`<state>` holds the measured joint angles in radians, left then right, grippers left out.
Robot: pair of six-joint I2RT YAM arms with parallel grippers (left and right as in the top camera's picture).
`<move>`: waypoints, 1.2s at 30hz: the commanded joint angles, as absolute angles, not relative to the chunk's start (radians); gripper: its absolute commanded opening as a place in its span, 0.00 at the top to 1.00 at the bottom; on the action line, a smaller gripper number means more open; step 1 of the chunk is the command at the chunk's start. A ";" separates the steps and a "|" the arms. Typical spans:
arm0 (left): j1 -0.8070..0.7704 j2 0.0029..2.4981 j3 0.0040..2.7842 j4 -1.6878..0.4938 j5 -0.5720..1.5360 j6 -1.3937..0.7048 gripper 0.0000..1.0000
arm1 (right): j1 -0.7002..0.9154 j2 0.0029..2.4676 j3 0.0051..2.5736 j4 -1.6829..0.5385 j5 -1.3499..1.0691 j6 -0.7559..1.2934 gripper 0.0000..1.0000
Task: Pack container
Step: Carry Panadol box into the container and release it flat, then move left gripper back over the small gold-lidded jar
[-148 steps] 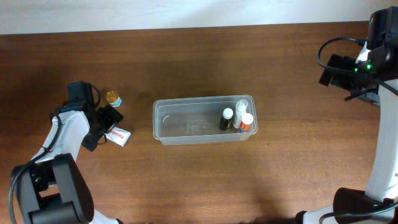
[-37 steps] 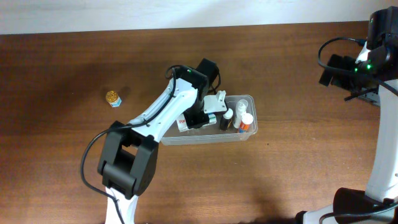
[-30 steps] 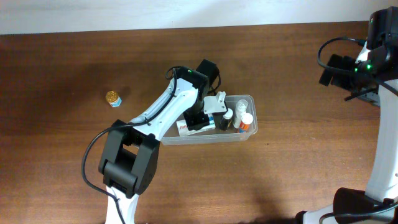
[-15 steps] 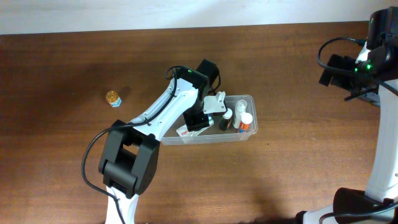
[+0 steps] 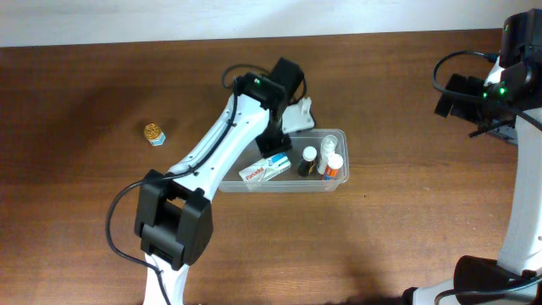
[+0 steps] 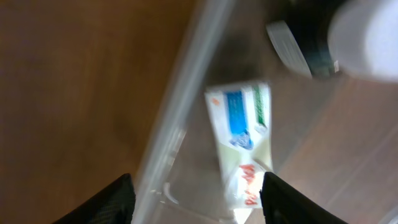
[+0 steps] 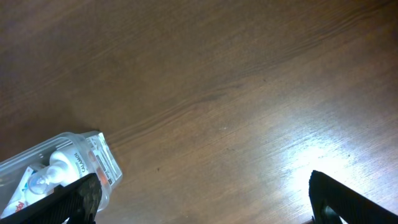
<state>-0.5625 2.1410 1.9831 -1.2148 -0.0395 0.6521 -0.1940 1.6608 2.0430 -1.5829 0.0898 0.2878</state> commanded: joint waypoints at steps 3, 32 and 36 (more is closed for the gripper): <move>-0.525 2.073 2.086 -1.252 -0.049 0.461 0.28 | -0.198 1.662 2.051 -1.582 0.102 0.297 0.02; 0.046 1.975 2.114 -1.400 0.022 -0.061 0.01 | -0.198 1.662 2.051 -1.582 0.102 0.297 0.02; 0.088 1.977 2.114 -1.400 0.022 -0.060 0.01 | -0.198 1.662 2.051 -1.582 0.102 0.297 0.02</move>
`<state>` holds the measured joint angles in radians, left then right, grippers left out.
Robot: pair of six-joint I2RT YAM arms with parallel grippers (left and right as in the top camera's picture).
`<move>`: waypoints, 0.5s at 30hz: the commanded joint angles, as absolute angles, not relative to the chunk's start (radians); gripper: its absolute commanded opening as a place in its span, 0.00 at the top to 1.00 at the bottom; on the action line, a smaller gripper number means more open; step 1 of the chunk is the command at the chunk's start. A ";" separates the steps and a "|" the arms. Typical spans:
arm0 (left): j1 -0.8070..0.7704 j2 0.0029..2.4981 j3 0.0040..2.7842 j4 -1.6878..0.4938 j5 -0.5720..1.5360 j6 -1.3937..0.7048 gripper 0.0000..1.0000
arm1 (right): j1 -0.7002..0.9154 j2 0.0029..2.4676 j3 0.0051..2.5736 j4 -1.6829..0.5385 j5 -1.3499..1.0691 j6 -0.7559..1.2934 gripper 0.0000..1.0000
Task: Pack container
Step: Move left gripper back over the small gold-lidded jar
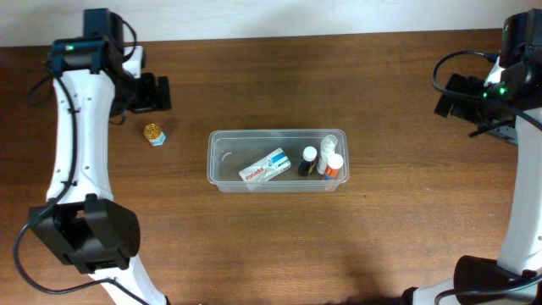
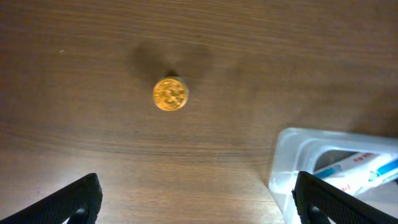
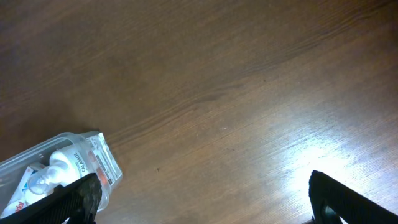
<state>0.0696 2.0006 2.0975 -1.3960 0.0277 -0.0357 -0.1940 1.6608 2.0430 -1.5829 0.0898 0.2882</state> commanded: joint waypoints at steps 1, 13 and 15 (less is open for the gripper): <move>0.094 1.979 2.111 -1.400 0.021 -0.060 0.01 | -0.198 1.662 2.051 -1.582 0.102 0.297 0.02; 0.105 1.983 1.882 -1.191 0.010 -0.017 0.01 | -0.198 1.662 2.051 -1.582 0.102 0.297 0.02; 0.105 1.983 1.829 -1.142 0.010 0.010 0.01 | -0.198 1.662 2.051 -1.582 0.102 0.297 0.02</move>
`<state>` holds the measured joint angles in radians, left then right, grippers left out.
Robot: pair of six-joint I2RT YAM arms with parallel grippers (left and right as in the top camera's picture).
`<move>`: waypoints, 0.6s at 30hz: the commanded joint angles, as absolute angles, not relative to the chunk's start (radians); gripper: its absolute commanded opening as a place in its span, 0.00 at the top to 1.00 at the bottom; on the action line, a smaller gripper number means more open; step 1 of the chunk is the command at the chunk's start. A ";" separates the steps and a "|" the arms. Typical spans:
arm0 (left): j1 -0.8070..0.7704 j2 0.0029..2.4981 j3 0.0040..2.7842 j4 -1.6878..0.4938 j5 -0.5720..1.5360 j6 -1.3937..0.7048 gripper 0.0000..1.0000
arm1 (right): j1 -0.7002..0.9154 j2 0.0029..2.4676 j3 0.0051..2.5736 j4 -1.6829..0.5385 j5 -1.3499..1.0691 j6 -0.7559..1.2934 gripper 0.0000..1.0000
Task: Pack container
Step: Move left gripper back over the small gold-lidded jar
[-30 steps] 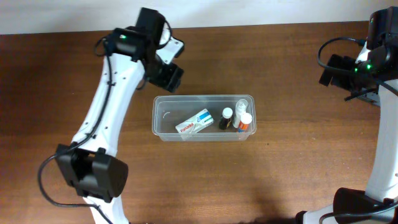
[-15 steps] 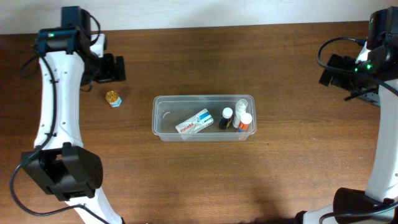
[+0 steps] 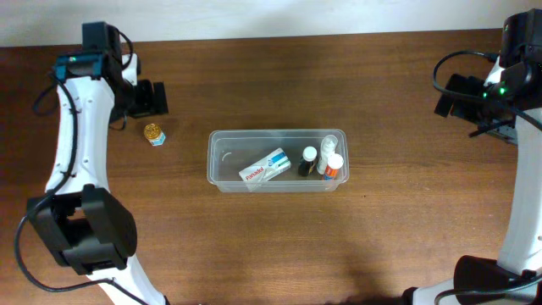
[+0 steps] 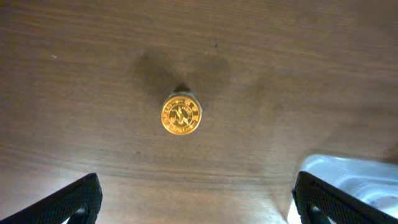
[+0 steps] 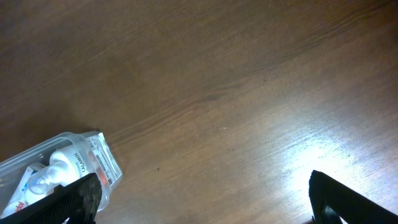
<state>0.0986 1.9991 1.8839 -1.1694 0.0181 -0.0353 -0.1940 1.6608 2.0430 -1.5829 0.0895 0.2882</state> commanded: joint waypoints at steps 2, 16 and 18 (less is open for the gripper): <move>0.105 1.983 1.783 -1.098 0.010 0.040 0.01 | -0.198 1.662 2.051 -1.582 0.102 0.297 0.02; 0.106 2.050 1.604 -0.833 0.010 0.061 0.01 | -0.198 1.662 2.051 -1.582 0.102 0.297 0.02; 0.106 2.074 1.605 -0.834 0.010 0.059 0.01 | -0.198 1.662 2.051 -1.582 0.102 0.297 0.02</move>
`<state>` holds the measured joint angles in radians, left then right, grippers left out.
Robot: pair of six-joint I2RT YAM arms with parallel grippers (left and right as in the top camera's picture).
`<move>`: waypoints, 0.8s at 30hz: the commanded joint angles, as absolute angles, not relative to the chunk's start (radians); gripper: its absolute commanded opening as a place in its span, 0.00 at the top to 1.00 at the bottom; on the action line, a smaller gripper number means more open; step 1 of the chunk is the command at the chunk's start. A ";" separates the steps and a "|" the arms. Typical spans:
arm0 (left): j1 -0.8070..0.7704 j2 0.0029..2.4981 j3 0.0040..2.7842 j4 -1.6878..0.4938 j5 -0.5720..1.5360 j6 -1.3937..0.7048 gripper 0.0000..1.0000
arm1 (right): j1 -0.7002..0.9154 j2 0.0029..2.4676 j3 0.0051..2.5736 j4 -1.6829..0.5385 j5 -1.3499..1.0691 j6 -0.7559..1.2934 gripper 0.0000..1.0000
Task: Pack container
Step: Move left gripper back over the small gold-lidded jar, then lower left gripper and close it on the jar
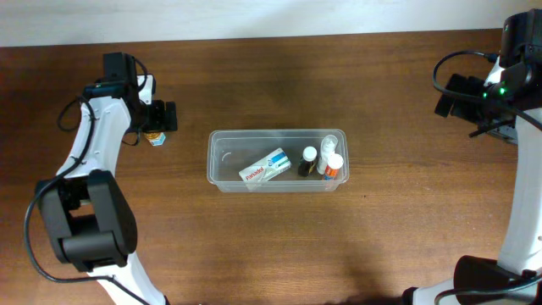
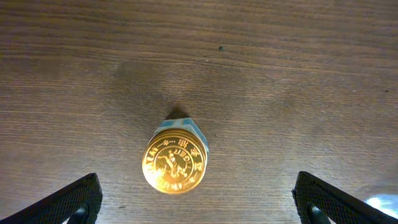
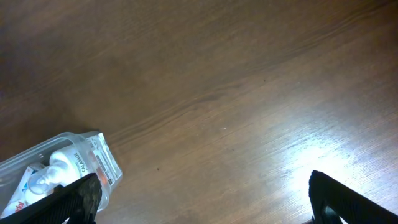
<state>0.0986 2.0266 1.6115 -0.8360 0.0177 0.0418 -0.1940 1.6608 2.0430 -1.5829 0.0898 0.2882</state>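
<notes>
A small jar with a gold lid and a pale blue base stands on the wooden table left of the clear container. My left gripper hangs open just above it, the jar between the fingers and slightly ahead of the fingertips. In the overhead view the left gripper partly covers the jar. Inside the container lie a toothpaste box and a few small bottles. At the far right, away from everything, my right gripper is open and empty.
The container's right corner with a white bottle shows at the lower left of the right wrist view. The table's back edge runs behind both arms. Bare wood surrounds the jar and the container.
My left gripper has come lower and nearer to the gold-lidded jar, which now looks larger in the wrist view. The container has nearly left that view. The right arm has not moved.
First my left gripper was open inside the container, over the toothpaste box. Later it was at the far left, high above the gold-lidded jar. It then stood closer over the jar, and now is low with the jar between its open fingers.
</notes>
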 commanded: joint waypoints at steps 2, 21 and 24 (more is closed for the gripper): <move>0.106 2.092 1.610 -0.839 0.010 0.049 0.01 | -0.198 1.662 2.051 -1.582 0.102 0.297 0.02; 0.106 2.146 2.064 -1.208 0.010 0.012 0.01 | -0.198 1.662 2.051 -1.582 0.102 0.297 0.02; 0.106 2.152 2.070 -1.223 0.010 0.012 0.01 | -0.198 1.662 2.051 -1.582 0.102 0.297 0.02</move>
